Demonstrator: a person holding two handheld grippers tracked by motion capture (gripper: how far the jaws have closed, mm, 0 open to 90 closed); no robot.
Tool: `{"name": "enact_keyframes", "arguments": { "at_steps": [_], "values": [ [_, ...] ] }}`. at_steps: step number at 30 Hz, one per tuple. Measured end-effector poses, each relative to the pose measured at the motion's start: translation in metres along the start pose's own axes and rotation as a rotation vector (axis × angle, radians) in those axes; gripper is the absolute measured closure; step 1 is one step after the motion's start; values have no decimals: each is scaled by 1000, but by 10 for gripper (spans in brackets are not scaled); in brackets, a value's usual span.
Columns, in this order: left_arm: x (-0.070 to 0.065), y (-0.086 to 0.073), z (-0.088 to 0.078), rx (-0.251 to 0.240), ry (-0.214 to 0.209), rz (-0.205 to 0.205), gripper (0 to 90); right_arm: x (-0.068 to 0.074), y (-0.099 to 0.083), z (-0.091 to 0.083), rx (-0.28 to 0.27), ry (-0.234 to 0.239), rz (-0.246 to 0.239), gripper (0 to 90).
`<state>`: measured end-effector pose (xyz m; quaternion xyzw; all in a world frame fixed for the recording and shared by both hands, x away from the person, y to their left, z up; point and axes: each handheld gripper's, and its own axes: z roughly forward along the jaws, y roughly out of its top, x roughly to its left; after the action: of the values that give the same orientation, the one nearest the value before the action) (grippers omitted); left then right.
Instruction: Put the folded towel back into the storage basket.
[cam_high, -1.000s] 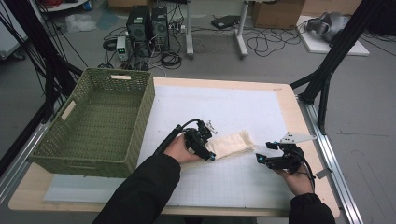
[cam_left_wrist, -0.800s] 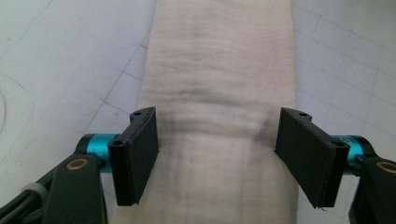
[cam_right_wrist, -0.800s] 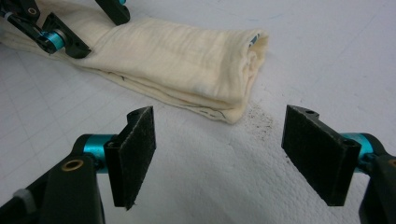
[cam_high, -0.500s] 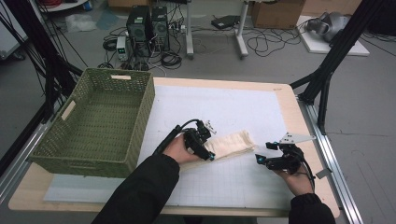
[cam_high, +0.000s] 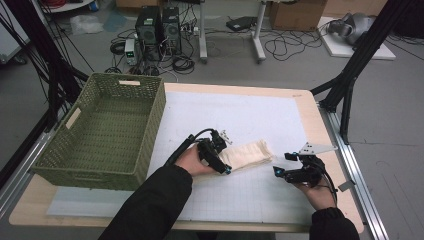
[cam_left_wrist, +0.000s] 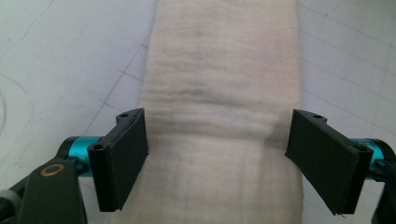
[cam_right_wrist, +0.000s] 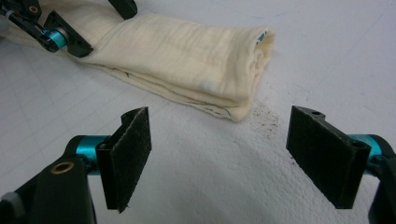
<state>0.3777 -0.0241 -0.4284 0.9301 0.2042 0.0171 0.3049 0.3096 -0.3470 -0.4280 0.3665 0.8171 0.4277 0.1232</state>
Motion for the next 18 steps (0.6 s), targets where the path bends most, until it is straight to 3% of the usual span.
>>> {"name": "enact_keyframes", "arguments": {
  "at_steps": [12,18],
  "values": [
    [-5,1,2,11,44,15,212,1,1,0,0,-6,-4,207],
    [-3,0,0,-5,60,-5,296,2,2,-1,-4,-9,-9,207]
  ]
}}
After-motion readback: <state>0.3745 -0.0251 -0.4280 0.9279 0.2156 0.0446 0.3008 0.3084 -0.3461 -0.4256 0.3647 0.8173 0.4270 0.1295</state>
